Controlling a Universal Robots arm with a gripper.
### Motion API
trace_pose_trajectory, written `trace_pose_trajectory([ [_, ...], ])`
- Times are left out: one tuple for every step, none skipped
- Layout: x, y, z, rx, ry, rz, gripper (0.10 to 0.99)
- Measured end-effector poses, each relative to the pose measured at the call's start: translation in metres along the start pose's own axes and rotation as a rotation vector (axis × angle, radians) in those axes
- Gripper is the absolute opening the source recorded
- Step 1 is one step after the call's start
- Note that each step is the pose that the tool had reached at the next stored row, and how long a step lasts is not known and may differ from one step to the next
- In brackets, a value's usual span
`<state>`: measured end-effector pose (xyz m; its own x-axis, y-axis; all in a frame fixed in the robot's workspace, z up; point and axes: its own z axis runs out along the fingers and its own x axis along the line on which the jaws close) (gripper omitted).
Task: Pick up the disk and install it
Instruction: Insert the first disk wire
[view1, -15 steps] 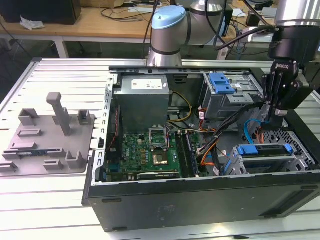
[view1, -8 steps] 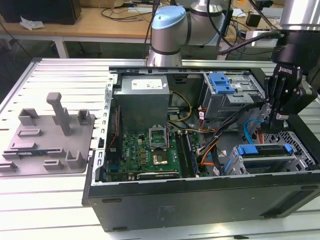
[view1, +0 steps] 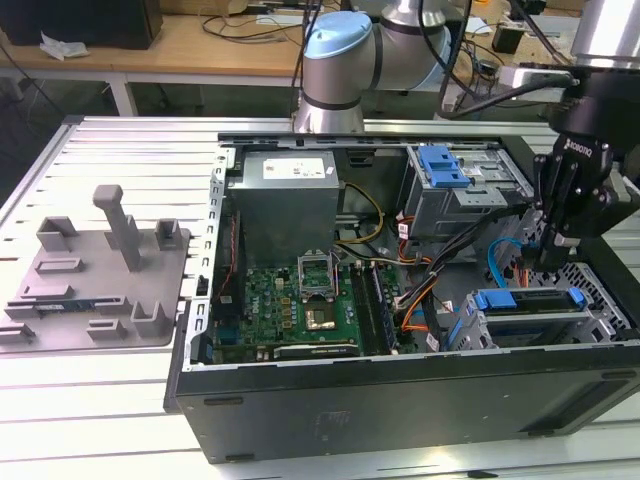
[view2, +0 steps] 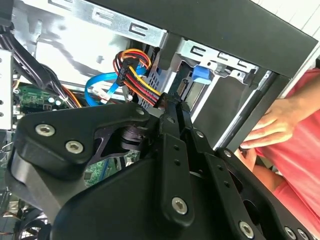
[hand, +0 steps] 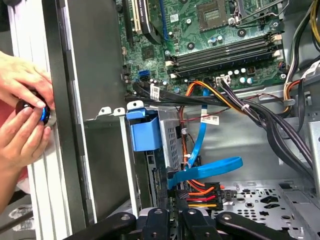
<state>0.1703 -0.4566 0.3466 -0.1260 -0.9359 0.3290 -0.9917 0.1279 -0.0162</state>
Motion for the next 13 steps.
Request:
trace_pose_trajectory([
  [0.0012,-0.0003,0.0003,-0.001,-0.0078,-0.001,0.165],
  [0.0019,-0.0005,0.0005,-0.001,-0.0120,-0.001,0.165],
  [0.0027,-0.0007,0.0007,-0.002,-0.0160,-0.001,0.165],
  [0.0041,-0.0011,0.0011,-0.002,-0.0213,-0.002,0.165],
  [0.0048,-0.0013,0.0012,-0.002,-0.0233,-0.003,0.165],
  [0.0062,-0.0017,0.0015,-0.003,-0.0263,-0.003,0.165],
  [0.0076,-0.0024,0.0020,-0.003,-0.0279,-0.004,0.165],
  [0.0083,-0.0028,0.0022,-0.003,-0.0289,-0.004,0.165],
  [0.0094,-0.0036,0.0024,-0.003,-0.0316,-0.004,0.165],
  [0.0103,-0.0044,0.0025,-0.003,-0.0347,-0.005,0.165],
  [0.0116,-0.0059,0.0028,-0.004,-0.0406,-0.006,0.165],
  [0.0130,-0.0070,0.0033,-0.004,-0.0454,-0.007,0.165],
  [0.0140,-0.0074,0.0037,-0.004,-0.0481,-0.007,0.165],
])
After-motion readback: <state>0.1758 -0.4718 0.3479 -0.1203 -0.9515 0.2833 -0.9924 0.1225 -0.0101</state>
